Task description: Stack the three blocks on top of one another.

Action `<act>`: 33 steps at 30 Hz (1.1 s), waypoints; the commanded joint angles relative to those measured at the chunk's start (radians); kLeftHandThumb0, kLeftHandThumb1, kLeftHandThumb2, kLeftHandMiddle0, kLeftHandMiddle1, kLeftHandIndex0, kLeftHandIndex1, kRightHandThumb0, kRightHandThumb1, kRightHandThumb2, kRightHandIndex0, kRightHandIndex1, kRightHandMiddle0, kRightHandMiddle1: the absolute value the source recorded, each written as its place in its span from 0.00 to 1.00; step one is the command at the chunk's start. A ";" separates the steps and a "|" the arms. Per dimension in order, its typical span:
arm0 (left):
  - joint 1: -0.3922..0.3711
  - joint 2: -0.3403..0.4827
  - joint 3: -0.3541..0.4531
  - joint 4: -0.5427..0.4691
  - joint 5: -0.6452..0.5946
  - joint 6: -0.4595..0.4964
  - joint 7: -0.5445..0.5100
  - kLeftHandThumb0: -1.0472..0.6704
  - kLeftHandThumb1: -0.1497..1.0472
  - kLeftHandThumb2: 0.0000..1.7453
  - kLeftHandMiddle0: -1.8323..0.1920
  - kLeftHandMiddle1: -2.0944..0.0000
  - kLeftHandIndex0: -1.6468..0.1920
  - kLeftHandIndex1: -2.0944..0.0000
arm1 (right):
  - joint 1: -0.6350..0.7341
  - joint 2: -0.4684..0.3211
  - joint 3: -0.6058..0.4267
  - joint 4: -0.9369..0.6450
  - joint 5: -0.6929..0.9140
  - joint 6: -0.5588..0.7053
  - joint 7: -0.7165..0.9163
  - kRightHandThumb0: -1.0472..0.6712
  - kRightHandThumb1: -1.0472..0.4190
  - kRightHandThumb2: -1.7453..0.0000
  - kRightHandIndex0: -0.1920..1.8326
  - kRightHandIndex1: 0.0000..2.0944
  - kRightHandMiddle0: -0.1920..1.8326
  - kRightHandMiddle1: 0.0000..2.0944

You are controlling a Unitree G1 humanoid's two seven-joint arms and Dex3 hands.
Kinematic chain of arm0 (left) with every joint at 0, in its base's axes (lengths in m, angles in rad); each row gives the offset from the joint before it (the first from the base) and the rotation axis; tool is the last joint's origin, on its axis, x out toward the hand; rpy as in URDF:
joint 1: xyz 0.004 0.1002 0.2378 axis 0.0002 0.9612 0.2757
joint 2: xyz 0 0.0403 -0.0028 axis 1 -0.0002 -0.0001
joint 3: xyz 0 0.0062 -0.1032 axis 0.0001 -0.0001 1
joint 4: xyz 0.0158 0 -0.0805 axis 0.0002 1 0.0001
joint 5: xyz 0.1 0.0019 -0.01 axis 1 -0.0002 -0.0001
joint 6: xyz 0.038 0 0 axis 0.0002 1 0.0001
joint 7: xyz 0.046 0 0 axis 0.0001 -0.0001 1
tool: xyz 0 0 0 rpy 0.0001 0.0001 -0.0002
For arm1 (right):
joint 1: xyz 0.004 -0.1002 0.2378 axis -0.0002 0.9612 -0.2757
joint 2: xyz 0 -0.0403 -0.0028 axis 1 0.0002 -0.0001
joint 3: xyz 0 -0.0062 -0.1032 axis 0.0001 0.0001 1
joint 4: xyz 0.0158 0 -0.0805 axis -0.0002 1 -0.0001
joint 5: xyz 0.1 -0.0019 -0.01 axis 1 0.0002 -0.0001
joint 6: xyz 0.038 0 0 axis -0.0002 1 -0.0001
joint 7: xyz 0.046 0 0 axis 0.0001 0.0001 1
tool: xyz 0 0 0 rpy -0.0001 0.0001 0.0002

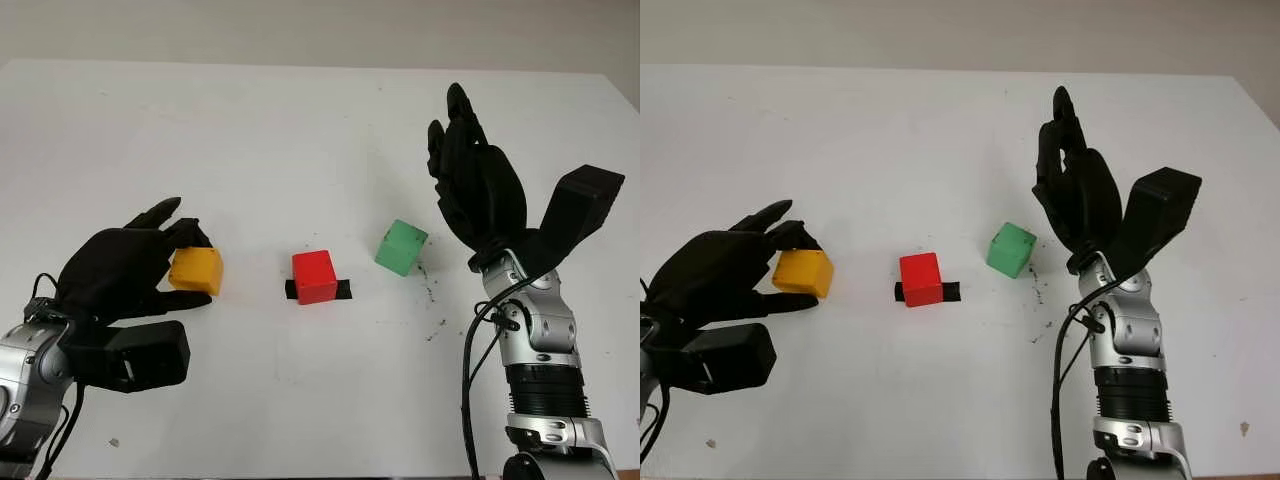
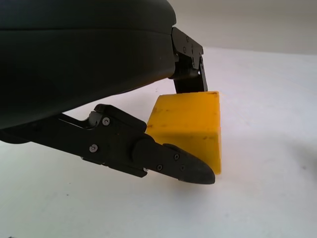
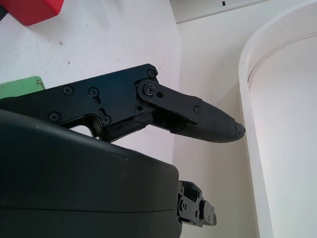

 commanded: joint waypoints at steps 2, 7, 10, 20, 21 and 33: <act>0.002 -0.005 0.031 -0.013 -0.033 -0.007 0.010 0.36 1.00 0.08 0.81 0.97 0.80 0.31 | -0.011 -0.007 -0.004 -0.010 0.001 -0.005 -0.001 0.21 0.00 0.56 0.00 0.00 0.00 0.00; -0.005 0.045 0.035 -0.017 0.047 -0.050 0.057 0.36 1.00 0.06 0.78 0.96 0.79 0.31 | -0.011 -0.009 -0.003 -0.005 -0.001 -0.012 0.003 0.22 0.00 0.55 0.00 0.00 0.00 0.00; -0.031 0.098 0.042 -0.029 0.091 -0.092 0.057 0.36 1.00 0.05 0.77 0.97 0.77 0.31 | -0.010 -0.010 -0.002 -0.001 -0.001 -0.015 0.008 0.21 0.00 0.56 0.00 0.00 0.00 0.00; -0.341 0.240 -0.009 -0.021 -0.052 -0.184 -0.233 0.35 0.98 0.03 0.76 0.97 0.72 0.35 | -0.013 0.003 -0.006 -0.005 0.016 0.004 0.001 0.22 0.00 0.57 0.00 0.00 0.00 0.00; -0.388 0.242 -0.031 -0.011 -0.064 -0.195 -0.266 0.35 0.97 0.03 0.75 0.97 0.70 0.35 | -0.012 0.004 -0.004 -0.007 0.015 0.005 -0.001 0.22 0.00 0.57 0.00 0.00 0.00 0.00; -0.725 0.160 -0.207 0.069 -0.079 -0.286 -0.425 0.34 0.95 0.03 0.73 0.97 0.68 0.32 | -0.002 0.012 0.003 -0.016 0.012 0.006 -0.019 0.21 0.00 0.58 0.00 0.00 0.00 0.00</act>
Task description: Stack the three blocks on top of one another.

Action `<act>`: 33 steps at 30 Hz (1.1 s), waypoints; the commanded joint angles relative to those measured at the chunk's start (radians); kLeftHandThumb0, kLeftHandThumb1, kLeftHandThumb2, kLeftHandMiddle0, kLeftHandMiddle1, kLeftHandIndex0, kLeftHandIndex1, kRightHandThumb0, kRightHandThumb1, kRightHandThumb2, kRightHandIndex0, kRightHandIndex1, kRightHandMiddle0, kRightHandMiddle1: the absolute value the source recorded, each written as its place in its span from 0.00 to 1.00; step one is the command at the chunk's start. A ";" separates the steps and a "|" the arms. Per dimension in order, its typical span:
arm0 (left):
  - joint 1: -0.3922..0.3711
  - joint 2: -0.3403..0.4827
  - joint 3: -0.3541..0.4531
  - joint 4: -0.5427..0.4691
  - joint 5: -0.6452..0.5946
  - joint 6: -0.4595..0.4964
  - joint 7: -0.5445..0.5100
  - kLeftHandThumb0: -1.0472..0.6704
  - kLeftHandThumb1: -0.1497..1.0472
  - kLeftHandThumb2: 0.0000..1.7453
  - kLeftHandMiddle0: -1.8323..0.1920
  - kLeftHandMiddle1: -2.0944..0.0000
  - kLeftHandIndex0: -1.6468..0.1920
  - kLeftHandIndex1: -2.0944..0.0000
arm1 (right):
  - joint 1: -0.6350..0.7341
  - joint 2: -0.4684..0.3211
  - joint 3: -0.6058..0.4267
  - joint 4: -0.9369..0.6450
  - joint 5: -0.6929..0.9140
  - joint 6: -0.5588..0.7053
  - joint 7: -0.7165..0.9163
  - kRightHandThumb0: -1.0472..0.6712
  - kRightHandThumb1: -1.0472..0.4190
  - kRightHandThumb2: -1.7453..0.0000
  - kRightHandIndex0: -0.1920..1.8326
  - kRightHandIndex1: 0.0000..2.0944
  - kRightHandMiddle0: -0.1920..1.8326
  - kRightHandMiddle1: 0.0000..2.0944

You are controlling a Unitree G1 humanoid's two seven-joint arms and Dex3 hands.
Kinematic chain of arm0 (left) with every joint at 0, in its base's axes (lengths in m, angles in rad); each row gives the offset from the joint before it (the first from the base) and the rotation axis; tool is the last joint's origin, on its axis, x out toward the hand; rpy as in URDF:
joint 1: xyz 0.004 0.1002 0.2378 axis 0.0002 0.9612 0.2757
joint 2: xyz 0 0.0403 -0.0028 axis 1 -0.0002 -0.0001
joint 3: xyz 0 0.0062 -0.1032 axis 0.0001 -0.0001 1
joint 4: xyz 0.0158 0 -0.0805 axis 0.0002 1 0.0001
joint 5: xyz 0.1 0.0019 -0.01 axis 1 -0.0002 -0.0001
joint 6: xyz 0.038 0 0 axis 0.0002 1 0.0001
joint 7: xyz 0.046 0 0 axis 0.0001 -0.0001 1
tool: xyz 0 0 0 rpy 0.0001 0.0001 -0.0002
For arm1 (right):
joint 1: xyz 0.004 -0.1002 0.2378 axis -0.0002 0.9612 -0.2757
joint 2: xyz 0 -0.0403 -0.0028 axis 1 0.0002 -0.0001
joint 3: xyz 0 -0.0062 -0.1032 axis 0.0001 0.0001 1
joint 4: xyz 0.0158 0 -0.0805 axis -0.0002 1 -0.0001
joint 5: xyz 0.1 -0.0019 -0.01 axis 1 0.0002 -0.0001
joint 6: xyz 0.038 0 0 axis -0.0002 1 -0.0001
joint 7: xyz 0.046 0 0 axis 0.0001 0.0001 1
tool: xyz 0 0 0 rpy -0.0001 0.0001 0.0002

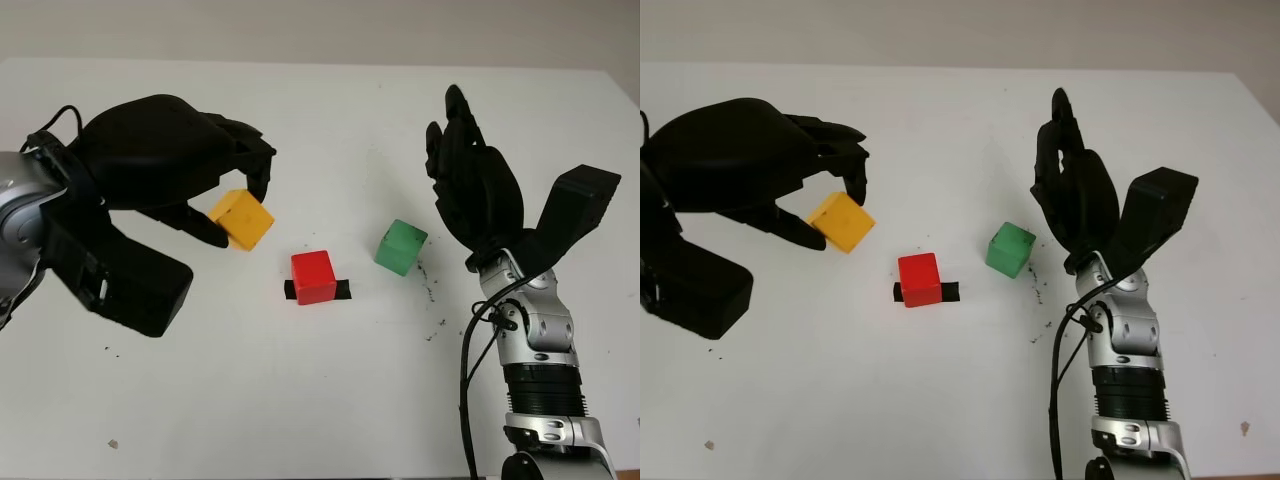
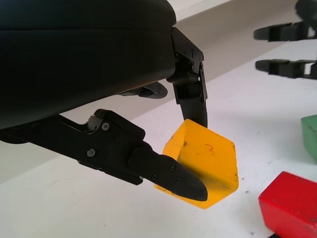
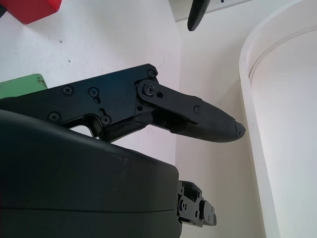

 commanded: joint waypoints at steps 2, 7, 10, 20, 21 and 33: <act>-0.052 -0.038 -0.027 0.015 -0.008 -0.019 -0.005 0.35 0.94 0.03 0.74 0.97 0.68 0.31 | 0.003 0.008 -0.003 -0.023 0.008 0.003 -0.006 0.21 0.00 0.59 0.00 0.00 0.00 0.00; -0.083 -0.087 -0.054 0.064 -0.006 -0.086 0.020 0.34 0.92 0.03 0.75 0.98 0.66 0.31 | 0.013 0.012 -0.004 -0.034 0.014 0.005 -0.004 0.21 0.00 0.59 0.00 0.00 0.00 0.00; -0.099 -0.117 -0.064 0.100 -0.015 -0.127 0.036 0.33 0.92 0.03 0.75 0.98 0.67 0.30 | 0.020 0.007 -0.001 -0.041 0.006 0.001 -0.008 0.21 0.00 0.59 0.00 0.00 0.00 0.00; -0.133 -0.179 -0.091 0.139 -0.057 -0.130 -0.015 0.32 0.95 0.03 0.76 0.98 0.69 0.28 | 0.034 0.005 -0.004 -0.062 0.011 0.012 -0.006 0.21 0.00 0.59 0.00 0.00 0.00 0.00; -0.133 -0.181 -0.092 0.142 -0.057 -0.134 -0.015 0.32 0.95 0.03 0.76 0.98 0.69 0.28 | 0.033 0.006 -0.005 -0.061 0.013 0.013 -0.006 0.20 0.00 0.59 0.00 0.00 0.00 0.00; -0.140 -0.191 -0.126 0.252 0.110 -0.336 0.166 0.29 0.93 0.03 0.73 0.97 0.70 0.43 | 0.037 0.002 0.000 -0.074 0.000 0.013 -0.015 0.21 0.00 0.58 0.00 0.00 0.00 0.00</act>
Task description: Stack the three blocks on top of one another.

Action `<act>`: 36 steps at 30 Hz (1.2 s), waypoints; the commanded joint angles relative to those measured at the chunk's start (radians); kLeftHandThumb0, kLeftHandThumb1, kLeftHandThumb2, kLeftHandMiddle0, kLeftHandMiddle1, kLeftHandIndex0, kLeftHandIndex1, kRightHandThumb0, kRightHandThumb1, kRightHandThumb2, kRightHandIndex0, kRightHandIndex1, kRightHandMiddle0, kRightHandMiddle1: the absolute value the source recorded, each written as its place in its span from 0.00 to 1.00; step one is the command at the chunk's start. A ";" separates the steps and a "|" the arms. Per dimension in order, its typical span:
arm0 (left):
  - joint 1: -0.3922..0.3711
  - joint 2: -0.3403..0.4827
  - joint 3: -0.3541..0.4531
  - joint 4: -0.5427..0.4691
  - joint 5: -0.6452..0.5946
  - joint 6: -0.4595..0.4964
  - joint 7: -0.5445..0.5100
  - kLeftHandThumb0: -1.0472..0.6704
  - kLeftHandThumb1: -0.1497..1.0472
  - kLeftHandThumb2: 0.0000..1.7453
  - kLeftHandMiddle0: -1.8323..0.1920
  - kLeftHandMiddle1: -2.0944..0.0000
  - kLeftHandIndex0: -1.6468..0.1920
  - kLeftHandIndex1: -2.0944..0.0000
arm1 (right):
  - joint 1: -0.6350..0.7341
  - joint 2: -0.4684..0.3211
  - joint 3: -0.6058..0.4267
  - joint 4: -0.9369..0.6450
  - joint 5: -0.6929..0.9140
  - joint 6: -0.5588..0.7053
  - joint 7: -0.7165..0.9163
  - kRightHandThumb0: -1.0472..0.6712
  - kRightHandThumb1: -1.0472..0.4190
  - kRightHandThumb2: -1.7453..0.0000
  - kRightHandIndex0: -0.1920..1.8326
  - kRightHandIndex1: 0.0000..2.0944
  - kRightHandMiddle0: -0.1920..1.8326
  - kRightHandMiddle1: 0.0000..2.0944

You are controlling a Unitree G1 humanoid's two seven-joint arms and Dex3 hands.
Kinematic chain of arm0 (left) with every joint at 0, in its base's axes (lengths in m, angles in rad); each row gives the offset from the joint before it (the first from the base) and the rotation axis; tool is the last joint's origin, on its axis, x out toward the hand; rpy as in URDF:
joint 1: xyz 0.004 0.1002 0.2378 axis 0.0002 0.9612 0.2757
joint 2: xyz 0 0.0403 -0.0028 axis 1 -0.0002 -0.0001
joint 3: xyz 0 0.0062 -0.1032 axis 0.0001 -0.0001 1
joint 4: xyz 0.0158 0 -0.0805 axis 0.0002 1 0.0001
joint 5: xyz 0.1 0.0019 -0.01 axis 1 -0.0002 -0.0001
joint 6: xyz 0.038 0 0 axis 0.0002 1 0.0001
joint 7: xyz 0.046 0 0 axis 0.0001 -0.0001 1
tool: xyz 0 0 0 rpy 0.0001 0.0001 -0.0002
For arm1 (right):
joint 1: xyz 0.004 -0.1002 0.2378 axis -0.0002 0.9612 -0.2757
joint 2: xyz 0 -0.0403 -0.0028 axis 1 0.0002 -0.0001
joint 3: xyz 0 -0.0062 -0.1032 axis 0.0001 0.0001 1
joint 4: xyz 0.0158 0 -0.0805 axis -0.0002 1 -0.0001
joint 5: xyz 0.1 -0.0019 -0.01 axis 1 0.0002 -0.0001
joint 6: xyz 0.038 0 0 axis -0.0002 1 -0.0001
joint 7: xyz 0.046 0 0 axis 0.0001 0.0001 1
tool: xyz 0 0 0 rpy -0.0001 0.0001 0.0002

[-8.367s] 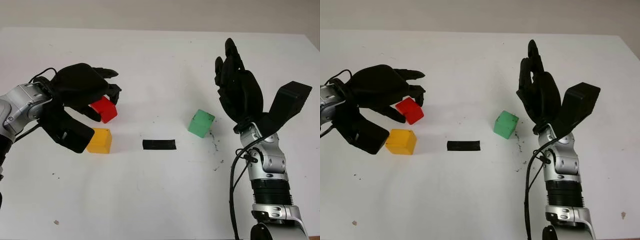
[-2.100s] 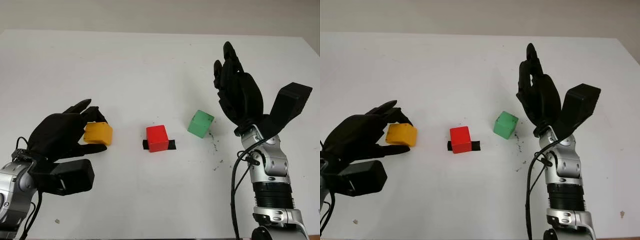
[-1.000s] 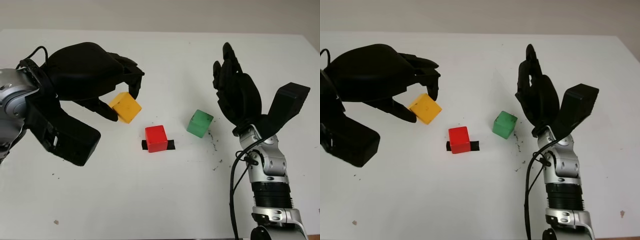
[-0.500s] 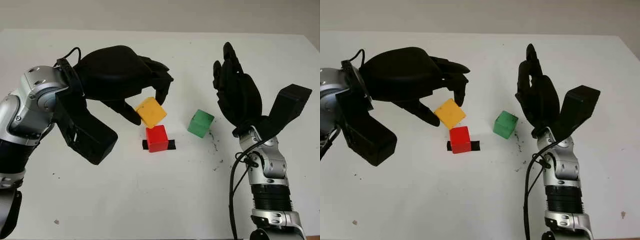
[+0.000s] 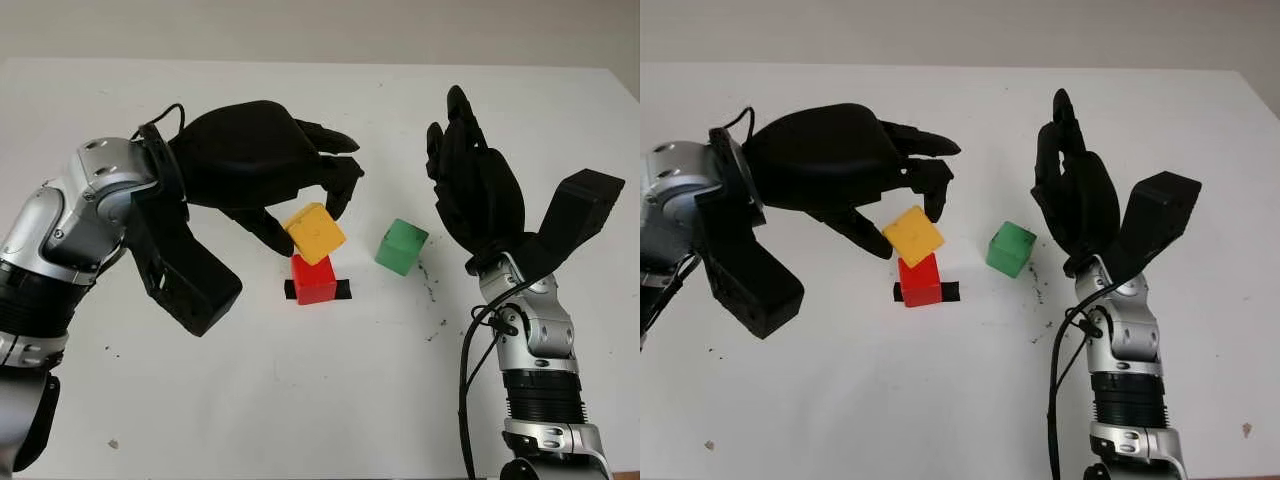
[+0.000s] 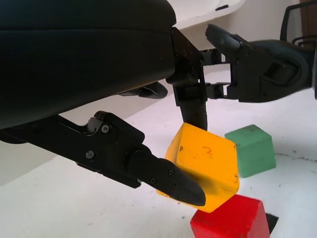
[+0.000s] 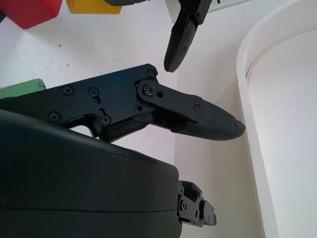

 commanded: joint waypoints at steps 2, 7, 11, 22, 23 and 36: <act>-0.032 0.004 -0.011 0.003 0.037 -0.018 0.025 0.29 0.94 0.03 0.73 0.97 0.71 0.44 | 0.012 -0.007 0.000 -0.032 -0.005 0.004 -0.006 0.21 0.00 0.57 0.00 0.00 0.00 0.00; -0.037 -0.004 -0.013 0.007 0.009 -0.011 -0.007 0.30 0.92 0.03 0.74 0.97 0.69 0.46 | 0.008 -0.002 0.000 -0.026 -0.003 -0.003 -0.006 0.20 0.00 0.57 0.00 0.00 0.00 0.00; -0.035 -0.012 -0.014 0.001 -0.089 0.037 -0.095 0.31 0.92 0.03 0.75 0.98 0.70 0.42 | 0.006 0.000 0.000 -0.024 -0.003 -0.005 -0.004 0.20 0.00 0.57 0.00 0.00 0.00 0.00; -0.051 -0.014 -0.024 0.007 -0.139 0.037 -0.170 0.31 0.91 0.03 0.77 0.98 0.66 0.30 | 0.007 -0.002 -0.001 -0.027 -0.004 0.000 -0.015 0.21 0.00 0.57 0.00 0.00 0.00 0.00; -0.052 -0.015 -0.025 0.010 -0.139 0.033 -0.172 0.31 0.91 0.03 0.77 0.98 0.66 0.30 | 0.007 -0.002 -0.001 -0.028 -0.004 0.001 -0.016 0.21 0.00 0.57 0.00 0.00 0.00 0.00; -0.035 -0.016 -0.040 0.034 -0.081 -0.004 -0.135 0.30 0.92 0.03 0.77 0.98 0.68 0.29 | 0.014 -0.004 0.000 -0.029 -0.005 -0.002 -0.010 0.21 0.00 0.58 0.00 0.00 0.00 0.00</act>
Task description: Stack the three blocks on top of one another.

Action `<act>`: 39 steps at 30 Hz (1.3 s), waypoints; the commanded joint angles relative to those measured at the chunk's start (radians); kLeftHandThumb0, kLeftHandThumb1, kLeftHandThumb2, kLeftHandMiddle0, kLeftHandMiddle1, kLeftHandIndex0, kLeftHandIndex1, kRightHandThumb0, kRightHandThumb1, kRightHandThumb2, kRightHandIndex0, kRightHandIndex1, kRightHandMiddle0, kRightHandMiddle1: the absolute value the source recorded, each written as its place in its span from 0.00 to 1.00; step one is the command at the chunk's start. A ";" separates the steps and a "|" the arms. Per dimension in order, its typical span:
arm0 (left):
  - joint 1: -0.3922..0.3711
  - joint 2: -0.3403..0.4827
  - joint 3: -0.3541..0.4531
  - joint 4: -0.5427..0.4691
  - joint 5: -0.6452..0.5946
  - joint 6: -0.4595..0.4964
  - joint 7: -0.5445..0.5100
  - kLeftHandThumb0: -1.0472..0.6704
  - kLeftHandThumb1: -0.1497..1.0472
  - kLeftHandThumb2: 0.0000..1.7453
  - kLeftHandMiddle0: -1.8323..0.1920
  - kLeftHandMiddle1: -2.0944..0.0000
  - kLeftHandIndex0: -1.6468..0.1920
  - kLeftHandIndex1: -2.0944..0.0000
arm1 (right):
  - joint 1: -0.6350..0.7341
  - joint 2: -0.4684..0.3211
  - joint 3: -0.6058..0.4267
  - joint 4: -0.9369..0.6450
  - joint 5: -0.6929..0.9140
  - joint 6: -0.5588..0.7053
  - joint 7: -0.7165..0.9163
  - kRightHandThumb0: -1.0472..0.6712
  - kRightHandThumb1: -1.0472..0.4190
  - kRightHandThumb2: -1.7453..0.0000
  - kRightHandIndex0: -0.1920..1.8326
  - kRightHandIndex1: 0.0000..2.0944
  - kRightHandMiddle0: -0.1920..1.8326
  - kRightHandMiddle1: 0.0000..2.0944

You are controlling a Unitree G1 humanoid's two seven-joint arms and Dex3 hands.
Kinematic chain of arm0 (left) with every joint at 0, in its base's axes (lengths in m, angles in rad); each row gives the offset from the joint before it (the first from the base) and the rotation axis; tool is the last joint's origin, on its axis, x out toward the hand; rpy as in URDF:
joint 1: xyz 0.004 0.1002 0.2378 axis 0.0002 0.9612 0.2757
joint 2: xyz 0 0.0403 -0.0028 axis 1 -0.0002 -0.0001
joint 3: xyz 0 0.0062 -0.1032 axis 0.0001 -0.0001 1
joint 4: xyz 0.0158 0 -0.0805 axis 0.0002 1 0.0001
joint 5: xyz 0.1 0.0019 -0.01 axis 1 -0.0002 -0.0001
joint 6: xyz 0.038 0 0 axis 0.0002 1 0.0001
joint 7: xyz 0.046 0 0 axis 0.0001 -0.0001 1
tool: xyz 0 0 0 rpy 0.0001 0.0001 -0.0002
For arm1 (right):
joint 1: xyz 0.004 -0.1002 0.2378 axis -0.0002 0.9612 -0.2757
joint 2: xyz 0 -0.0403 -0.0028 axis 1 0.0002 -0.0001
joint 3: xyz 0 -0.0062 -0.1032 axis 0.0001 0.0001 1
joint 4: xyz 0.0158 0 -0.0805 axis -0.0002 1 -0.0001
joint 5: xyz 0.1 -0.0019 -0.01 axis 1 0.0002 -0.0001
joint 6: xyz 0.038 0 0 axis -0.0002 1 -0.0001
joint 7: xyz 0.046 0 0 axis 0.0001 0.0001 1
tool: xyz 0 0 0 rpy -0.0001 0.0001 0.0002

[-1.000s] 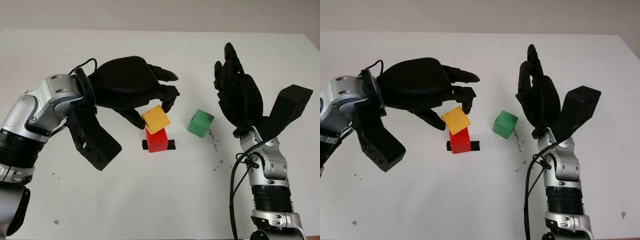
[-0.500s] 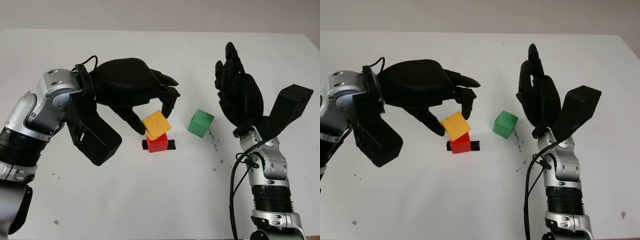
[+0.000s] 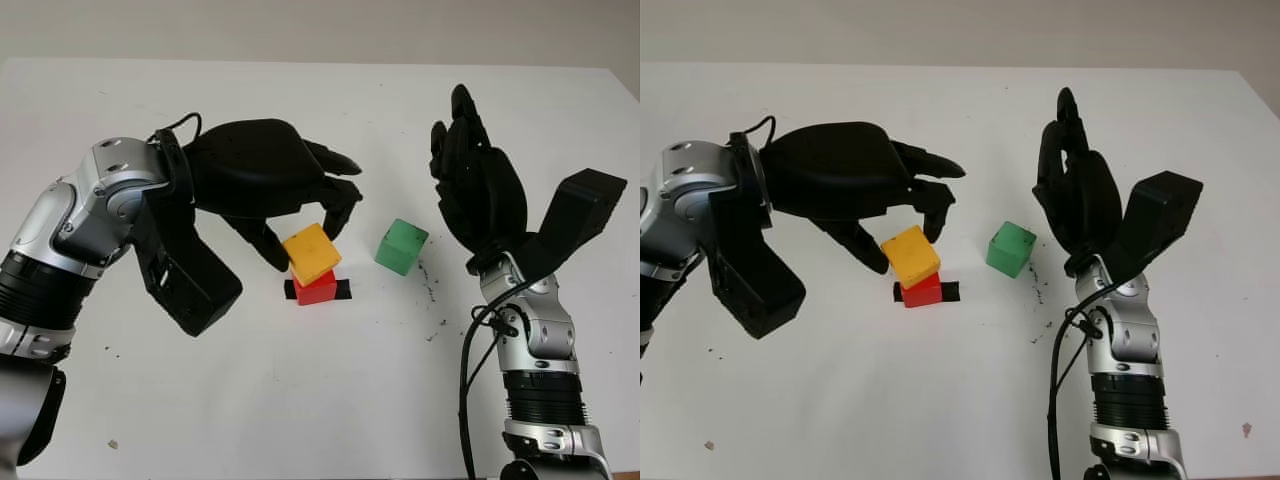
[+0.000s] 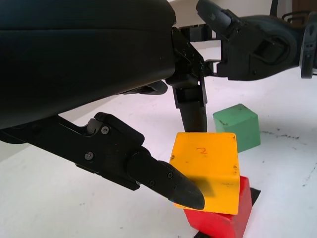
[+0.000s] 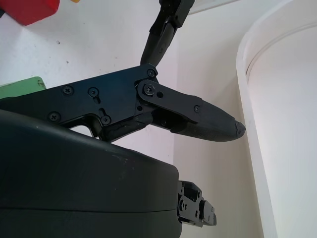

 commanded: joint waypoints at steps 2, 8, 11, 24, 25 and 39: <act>0.002 -0.003 -0.012 0.008 0.031 -0.020 0.033 0.30 0.92 0.03 0.77 0.98 0.67 0.29 | 0.015 -0.003 -0.003 -0.023 0.002 -0.002 -0.001 0.21 0.00 0.58 0.00 0.00 0.00 0.00; -0.001 -0.001 -0.023 0.032 0.073 -0.032 0.066 0.31 0.92 0.03 0.78 0.98 0.67 0.32 | 0.022 -0.003 -0.007 -0.037 0.007 0.008 -0.006 0.21 0.00 0.59 0.00 0.00 0.00 0.00; -0.003 -0.002 -0.023 0.042 0.083 -0.036 0.081 0.32 0.92 0.03 0.78 0.98 0.66 0.34 | 0.025 0.000 -0.009 -0.043 0.010 0.012 -0.011 0.21 0.00 0.59 0.00 0.00 0.00 0.00; -0.004 -0.001 -0.019 0.078 0.098 -0.062 0.136 0.33 0.92 0.03 0.81 0.99 0.72 0.42 | 0.023 0.000 -0.008 -0.047 0.012 0.022 -0.014 0.21 0.00 0.59 0.00 0.00 0.00 0.00; -0.004 -0.001 -0.019 0.079 0.092 -0.064 0.133 0.33 0.91 0.03 0.81 0.99 0.73 0.44 | 0.024 0.000 -0.009 -0.048 0.015 0.026 -0.015 0.21 0.00 0.59 0.00 0.00 0.00 0.00; 0.006 0.013 -0.008 0.029 0.070 -0.086 0.109 0.26 0.84 0.03 0.87 0.97 0.82 0.79 | 0.015 -0.004 -0.009 -0.030 0.013 0.014 -0.003 0.20 0.00 0.59 0.00 0.00 0.00 0.00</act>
